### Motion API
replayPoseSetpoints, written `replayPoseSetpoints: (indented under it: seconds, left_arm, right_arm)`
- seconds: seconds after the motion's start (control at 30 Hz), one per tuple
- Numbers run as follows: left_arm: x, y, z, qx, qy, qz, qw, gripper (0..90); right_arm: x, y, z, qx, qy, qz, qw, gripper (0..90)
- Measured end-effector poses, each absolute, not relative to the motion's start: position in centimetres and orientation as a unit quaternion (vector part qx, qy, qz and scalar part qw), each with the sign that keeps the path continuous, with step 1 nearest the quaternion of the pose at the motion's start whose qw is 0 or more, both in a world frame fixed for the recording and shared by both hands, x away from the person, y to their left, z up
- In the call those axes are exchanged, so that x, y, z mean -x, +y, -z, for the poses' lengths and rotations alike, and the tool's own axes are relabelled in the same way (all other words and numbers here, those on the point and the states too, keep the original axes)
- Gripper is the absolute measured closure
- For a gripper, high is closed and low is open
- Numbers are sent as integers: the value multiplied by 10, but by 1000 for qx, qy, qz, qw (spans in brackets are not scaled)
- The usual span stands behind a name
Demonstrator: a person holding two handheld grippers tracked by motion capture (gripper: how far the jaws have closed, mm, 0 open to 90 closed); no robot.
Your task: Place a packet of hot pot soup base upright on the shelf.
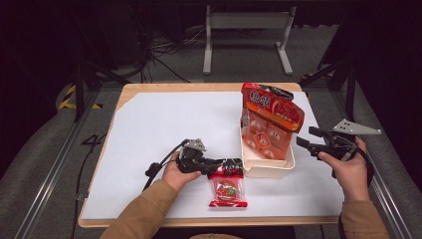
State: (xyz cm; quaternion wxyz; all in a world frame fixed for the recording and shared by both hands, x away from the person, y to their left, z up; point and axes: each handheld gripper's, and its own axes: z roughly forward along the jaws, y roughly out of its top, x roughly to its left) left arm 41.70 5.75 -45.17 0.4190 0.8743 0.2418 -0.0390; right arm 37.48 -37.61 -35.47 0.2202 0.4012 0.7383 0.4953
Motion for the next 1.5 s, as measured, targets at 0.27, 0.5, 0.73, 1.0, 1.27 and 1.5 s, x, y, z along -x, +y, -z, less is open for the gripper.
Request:
replayPoseSetpoints:
  seconds: [0.27, 0.5, 0.73, 1.0, 1.27, 1.5]
  left_arm:
    - [-418, 59, 450, -873, 246, 37, 418, 877]
    - [-418, 63, 444, -869, 246, 43, 426, 896]
    - [-413, 70, 427, -861, 235, 43, 449, 897]
    - [-407, 80, 408, -853, 223, 34, 471, 899]
    - [-397, 88, 384, -848, 199, 7, 491, 900]
    - [-386, 91, 370, -846, 188, -37, 498, 900]
  right_arm:
    - [-374, -377, 353, -401, 737, -497, 222, 302]
    - [-375, -379, 353, -403, 735, -498, 223, 300]
    - [-374, -381, 353, -405, 733, -500, 223, 298]
    - [-373, -381, 352, -405, 730, -503, 223, 297]
    - [-373, -382, 352, -406, 729, -504, 222, 295]
    - [-375, -384, 354, -405, 726, -508, 225, 299]
